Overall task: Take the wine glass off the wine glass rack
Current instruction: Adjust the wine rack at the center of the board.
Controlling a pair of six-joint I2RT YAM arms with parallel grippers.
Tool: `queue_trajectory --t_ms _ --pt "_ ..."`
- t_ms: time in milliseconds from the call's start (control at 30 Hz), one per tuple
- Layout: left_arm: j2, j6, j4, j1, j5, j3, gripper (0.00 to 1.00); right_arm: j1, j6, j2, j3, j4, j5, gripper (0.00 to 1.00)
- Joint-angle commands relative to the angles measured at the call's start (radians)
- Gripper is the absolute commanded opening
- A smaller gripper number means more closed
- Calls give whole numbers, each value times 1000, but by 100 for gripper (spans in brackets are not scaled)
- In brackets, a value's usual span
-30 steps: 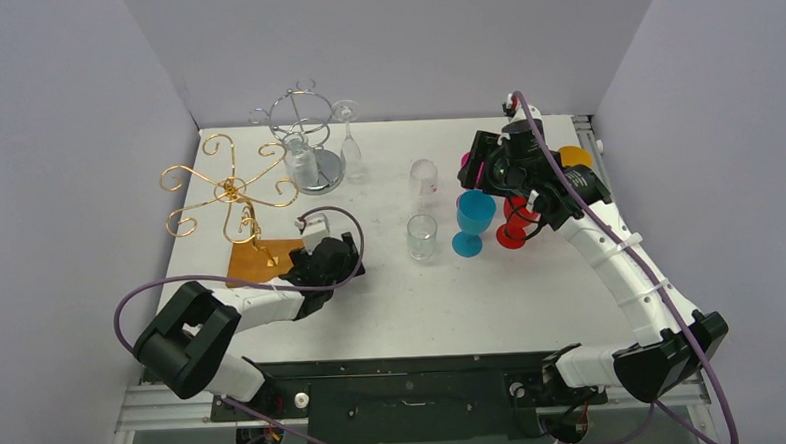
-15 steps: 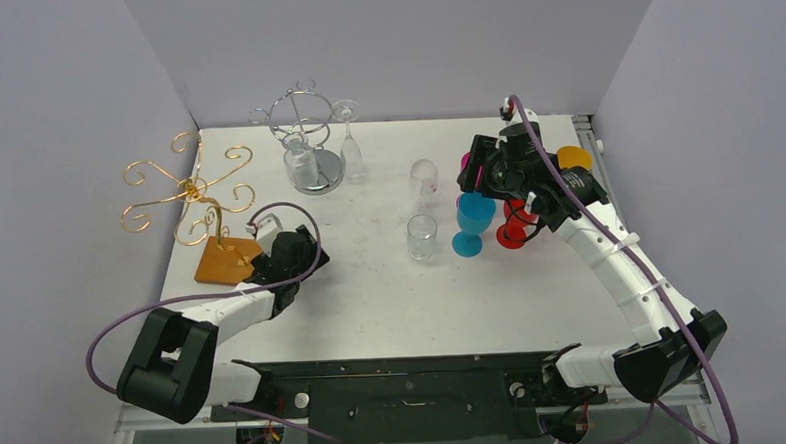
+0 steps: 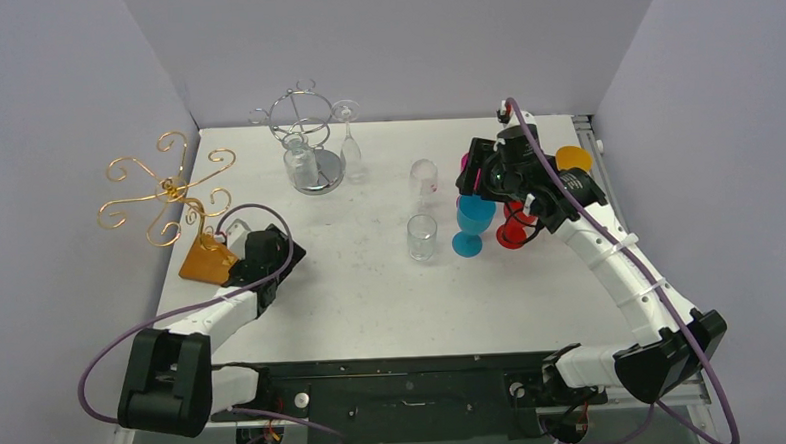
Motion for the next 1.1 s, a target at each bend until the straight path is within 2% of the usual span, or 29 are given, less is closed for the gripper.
queue_trajectory --t_ms 0,267,567,800,1033,1067 --pt "-21 -7 0 25 4 12 96 6 -15 -41 -7 11 -2 55" --pt "-21 59 -50 -131 -15 85 96 -5 -25 -53 -18 17 -2 55" --pt "-23 114 -238 -367 -107 257 96 -12 -5 -45 15 45 -54 55" --pt "-9 192 -403 -535 -158 524 96 -15 44 -19 75 91 -103 55" --pt "41 294 -620 -554 -230 877 100 -16 87 7 97 131 -152 55" --pt "57 323 -660 -545 -243 911 96 -15 90 12 98 137 -156 55"
